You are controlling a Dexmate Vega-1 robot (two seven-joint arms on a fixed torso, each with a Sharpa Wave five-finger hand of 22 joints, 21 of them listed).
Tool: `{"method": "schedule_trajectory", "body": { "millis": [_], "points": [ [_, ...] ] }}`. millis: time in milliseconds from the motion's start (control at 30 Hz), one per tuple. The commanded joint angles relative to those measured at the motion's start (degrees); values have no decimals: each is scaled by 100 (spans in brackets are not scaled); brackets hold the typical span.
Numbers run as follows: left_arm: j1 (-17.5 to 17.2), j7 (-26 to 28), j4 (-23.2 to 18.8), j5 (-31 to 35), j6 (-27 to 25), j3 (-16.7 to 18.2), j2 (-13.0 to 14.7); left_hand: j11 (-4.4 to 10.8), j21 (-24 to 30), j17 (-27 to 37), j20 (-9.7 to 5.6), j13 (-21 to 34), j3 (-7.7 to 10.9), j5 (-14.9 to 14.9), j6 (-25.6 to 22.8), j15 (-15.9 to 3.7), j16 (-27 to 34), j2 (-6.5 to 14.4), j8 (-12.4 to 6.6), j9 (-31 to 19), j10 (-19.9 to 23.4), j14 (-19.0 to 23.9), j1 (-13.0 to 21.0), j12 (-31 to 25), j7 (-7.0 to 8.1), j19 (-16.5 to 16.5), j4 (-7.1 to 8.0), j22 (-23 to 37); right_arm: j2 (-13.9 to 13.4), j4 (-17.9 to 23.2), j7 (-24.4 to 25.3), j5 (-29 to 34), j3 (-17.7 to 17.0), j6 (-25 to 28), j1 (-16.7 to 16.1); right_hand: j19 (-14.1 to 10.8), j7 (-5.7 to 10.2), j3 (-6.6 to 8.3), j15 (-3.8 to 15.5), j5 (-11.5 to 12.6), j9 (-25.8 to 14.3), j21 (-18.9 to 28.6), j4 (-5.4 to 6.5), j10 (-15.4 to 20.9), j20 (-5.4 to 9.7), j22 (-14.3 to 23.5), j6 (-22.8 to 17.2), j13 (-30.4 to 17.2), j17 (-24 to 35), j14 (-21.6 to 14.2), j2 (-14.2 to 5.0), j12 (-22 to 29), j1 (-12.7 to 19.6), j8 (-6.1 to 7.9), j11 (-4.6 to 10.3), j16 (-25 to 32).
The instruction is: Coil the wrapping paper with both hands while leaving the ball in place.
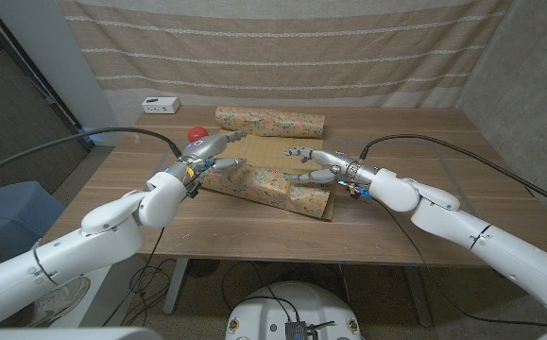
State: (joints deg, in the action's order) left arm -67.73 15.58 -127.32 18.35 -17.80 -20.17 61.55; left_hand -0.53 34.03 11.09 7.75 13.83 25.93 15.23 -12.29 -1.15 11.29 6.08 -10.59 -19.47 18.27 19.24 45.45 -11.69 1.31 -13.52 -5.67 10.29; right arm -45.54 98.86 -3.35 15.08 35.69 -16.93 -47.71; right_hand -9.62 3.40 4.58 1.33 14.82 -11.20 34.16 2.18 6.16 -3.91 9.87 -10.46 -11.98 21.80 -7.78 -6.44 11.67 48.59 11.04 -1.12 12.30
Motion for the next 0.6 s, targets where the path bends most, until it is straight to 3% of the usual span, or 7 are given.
{"method": "schedule_trajectory", "body": {
  "millis": [33,233,367,467,600],
  "points": [
    [-450,588,484,-956,1530,625,-614,-146,-111,16,104,-29,62,-30,79,155,-21,321,32,177,-173,-175,-290,14,174,179,194,22,264,-371,26,-1182,-299,-596,-153,-100,-13,-32,4,-45,-3,-17,119,154,28,17,-122,-4,4,-139,-37,64,-221,61,-46,72],
    [-398,550,897,-1481,2347,682,-1062,-225,-208,31,118,-73,165,-88,264,271,-38,533,58,337,-427,-366,-528,67,314,336,413,23,442,-535,54,-1727,-456,-845,-236,-128,-3,-93,-8,-99,-5,-49,267,239,120,20,-169,2,-10,-210,-113,80,-493,68,-69,106],
    [-332,487,1188,-1811,2856,686,-1358,-274,-261,41,115,-100,183,-167,365,335,-49,542,56,429,-564,-508,-758,79,341,420,635,26,507,-551,76,-1978,-560,-898,-293,-150,4,-95,1,-121,-5,-69,377,297,180,22,-218,6,-14,-256,-238,89,-665,77,-62,131],
    [-296,424,1379,-2056,3159,693,-1558,-215,-306,40,103,-123,189,-240,453,360,-59,535,58,498,-682,-619,-940,90,364,488,804,26,542,-551,138,-2124,-656,-942,-350,-182,-5,-99,16,-137,-4,-80,452,345,273,21,-239,9,-23,-272,-300,96,-788,75,-94,138],
    [-250,320,1662,-2419,3543,703,-1821,-262,-365,32,108,-156,198,-357,595,456,-68,536,63,596,-846,-760,-1203,100,356,564,1048,25,611,-549,218,-2356,-785,-985,-428,-298,-34,-109,15,-158,-1,-77,546,402,411,16,-312,15,-48,-304,-348,98,-964,86,-155,144]
  ]
}}
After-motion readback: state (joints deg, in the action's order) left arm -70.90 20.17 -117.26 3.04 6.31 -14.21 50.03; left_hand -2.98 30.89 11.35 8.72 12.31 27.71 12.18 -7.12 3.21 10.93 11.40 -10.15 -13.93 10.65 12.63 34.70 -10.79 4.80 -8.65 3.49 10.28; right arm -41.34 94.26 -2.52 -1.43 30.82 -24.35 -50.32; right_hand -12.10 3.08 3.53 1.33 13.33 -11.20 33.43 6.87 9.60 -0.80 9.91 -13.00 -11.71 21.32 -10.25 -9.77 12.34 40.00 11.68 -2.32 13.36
